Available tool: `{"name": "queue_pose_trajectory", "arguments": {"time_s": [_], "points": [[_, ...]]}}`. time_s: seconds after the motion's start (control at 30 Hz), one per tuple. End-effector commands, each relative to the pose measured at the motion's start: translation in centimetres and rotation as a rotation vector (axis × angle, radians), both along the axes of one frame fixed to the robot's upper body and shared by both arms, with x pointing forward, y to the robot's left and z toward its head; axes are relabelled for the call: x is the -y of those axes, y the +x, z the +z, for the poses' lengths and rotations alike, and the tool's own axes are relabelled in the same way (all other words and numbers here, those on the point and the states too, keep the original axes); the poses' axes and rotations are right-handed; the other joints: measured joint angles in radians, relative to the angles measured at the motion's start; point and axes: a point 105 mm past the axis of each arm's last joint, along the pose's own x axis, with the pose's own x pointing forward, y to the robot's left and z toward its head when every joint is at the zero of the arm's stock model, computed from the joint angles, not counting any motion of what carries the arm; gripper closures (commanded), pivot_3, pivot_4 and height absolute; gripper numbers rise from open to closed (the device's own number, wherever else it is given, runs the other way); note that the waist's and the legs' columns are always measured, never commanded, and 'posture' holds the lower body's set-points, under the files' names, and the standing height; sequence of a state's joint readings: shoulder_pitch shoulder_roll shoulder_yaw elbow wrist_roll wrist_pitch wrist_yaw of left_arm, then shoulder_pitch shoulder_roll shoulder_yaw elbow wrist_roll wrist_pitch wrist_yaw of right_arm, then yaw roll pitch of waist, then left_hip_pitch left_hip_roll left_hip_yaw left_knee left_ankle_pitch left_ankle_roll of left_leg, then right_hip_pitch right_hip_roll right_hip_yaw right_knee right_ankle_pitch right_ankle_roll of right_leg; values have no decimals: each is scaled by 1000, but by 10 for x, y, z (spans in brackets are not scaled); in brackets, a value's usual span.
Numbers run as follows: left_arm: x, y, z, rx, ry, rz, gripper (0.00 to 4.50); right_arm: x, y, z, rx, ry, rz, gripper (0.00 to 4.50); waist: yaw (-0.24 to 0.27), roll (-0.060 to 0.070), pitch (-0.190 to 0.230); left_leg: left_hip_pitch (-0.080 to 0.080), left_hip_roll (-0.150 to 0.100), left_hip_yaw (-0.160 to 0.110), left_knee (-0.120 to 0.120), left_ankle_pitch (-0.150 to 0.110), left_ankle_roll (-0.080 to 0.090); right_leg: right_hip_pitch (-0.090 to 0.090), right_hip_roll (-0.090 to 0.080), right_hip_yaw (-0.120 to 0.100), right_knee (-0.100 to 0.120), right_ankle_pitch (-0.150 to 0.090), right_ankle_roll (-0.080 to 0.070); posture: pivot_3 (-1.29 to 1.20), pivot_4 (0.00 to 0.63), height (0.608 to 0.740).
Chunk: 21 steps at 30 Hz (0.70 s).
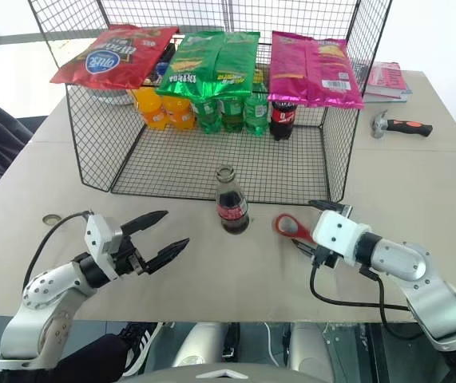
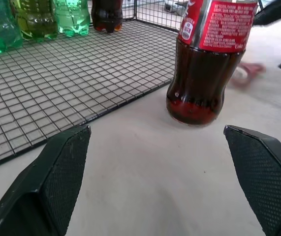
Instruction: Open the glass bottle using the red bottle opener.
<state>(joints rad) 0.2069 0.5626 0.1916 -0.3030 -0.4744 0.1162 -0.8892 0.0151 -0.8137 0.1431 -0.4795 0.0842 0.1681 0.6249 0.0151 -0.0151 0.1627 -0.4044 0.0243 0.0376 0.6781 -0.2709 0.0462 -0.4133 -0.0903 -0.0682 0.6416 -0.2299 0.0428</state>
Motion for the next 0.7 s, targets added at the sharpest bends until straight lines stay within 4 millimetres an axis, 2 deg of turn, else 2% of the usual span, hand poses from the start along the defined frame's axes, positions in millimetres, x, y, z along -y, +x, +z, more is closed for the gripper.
{"name": "queue_pose_trajectory", "arguments": {"time_s": [0.03,0.1,0.2,0.33,0.53,0.7], "points": [[-3,-2,9,43,16,4,0,0,1,14,15,117,-23,72,0,0,0,0,0,0,0,0,0,0,0,0,0,0,-1,0,150,709],[-4,-4,8,34,22,7,0,3,-4,14,-72,237,-52,72,1,0,0,0,0,0,0,0,0,0,0,0,0,2,-3,0,150,709],[-10,-6,5,4,40,29,0,10,-22,12,-248,423,-52,72,1,0,0,0,1,0,0,0,0,1,0,0,0,2,-4,0,150,709],[-26,-7,-11,-49,128,114,0,47,-29,8,-291,502,-77,72,1,0,0,1,0,0,0,0,1,2,-1,0,0,1,-5,0,150,709],[-32,-12,-14,-53,141,138,0,99,-28,-5,-305,400,-101,72,0,0,0,5,1,3,0,-1,1,3,-1,3,0,-1,-2,0,150,709],[-31,-17,-17,-79,133,132,0,120,-27,-13,-318,358,-96,72,0,0,0,5,2,4,0,-1,1,3,0,3,0,1,-6,0,150,709]]}}
